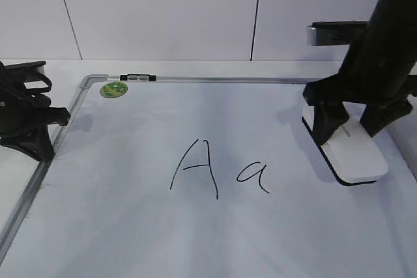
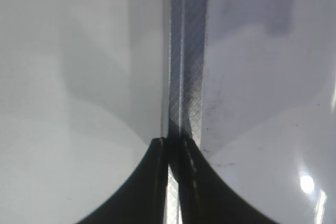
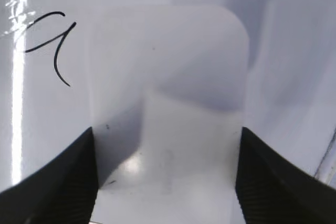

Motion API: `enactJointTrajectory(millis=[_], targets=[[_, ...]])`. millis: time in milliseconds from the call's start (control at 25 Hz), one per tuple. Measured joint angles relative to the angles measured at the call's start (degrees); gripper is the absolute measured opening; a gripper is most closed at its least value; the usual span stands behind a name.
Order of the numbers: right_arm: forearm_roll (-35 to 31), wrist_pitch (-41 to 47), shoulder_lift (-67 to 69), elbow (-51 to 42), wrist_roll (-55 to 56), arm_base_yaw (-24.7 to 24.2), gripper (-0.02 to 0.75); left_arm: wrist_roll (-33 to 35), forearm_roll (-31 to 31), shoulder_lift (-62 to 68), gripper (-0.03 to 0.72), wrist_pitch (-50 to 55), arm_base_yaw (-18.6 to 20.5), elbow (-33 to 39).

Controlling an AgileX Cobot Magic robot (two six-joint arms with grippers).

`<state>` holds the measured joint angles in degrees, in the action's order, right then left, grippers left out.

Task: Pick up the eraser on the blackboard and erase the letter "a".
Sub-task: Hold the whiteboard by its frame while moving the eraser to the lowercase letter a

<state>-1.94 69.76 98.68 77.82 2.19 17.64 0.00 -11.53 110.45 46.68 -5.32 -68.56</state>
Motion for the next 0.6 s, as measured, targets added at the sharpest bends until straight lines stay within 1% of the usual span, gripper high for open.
enactJointTrajectory(millis=[160, 360, 480, 600], targets=[[1.94, 0.00, 3.38, 2.59, 1.07, 3.28, 0.541, 0.00, 0.00, 0.00, 0.025, 0.00, 0.00, 0.00], [3.10, 0.00, 7.93, 3.49, 1.51, 7.88, 0.541, 0.00, 0.00, 0.00, 0.025, 0.00, 0.00, 0.00], [3.10, 0.00, 10.07, 3.63, 1.59, 9.50, 0.541, 0.00, 0.00, 0.00, 0.025, 0.00, 0.00, 0.00], [3.18, 0.00, 11.11, 3.75, 1.62, 10.07, 0.541, 0.00, 0.00, 0.00, 0.025, 0.00, 0.00, 0.00]])
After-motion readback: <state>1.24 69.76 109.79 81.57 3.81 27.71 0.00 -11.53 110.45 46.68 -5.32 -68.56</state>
